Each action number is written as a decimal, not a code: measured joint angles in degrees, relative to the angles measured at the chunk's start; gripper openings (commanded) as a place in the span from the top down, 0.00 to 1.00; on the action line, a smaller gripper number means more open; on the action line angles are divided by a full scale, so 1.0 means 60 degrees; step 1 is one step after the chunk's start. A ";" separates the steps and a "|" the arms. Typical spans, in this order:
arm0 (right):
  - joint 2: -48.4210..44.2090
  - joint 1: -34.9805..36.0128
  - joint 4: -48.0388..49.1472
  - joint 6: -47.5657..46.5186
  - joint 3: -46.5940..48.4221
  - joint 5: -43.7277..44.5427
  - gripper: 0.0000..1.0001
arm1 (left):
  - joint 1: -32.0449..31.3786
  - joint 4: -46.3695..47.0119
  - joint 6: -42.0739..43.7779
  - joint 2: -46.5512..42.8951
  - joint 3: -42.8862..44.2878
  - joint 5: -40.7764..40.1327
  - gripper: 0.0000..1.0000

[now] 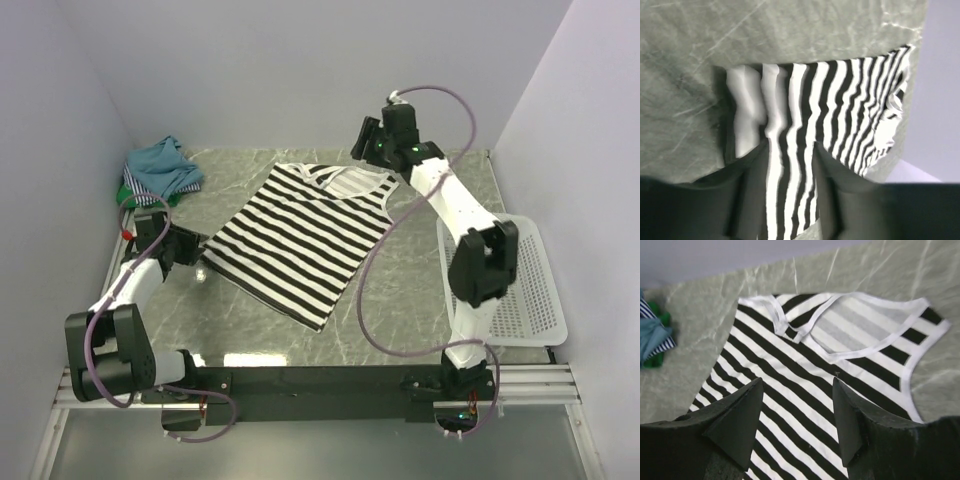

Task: Fold and stack the tank tops
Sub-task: Flatten the tank top out

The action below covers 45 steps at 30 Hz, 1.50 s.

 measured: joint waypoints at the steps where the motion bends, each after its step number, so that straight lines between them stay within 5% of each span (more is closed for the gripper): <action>1: -0.0444 0.0004 0.0189 0.0007 -0.0291 0.0226 0.36 | 0.0040 0.0007 0.0025 -0.0084 0.0000 0.0069 0.48; 10: -0.2248 0.1242 0.0535 0.0506 -0.4528 0.1545 0.38 | 0.0000 -0.0401 0.0721 -0.0845 0.0004 0.0317 0.46; 16: -0.3013 0.1632 0.0484 0.1060 -0.6889 0.1858 0.38 | -0.0929 -0.0637 0.1133 -0.1089 -0.0084 0.0047 0.51; 25: -0.1723 -0.0015 0.0674 0.1428 -0.5508 0.2073 0.39 | -0.5788 -0.1111 0.1920 -0.0182 0.0463 -0.1013 0.53; 34: -0.0470 -0.0430 0.0586 0.1483 -0.4521 0.2178 0.43 | -0.9318 -0.1588 0.3388 0.1610 0.1683 -0.1847 0.52; 45: -0.0477 -0.0772 0.0543 0.1508 -0.5180 0.2280 0.46 | -1.1963 -0.2696 0.4029 0.3679 0.3286 -0.3100 0.55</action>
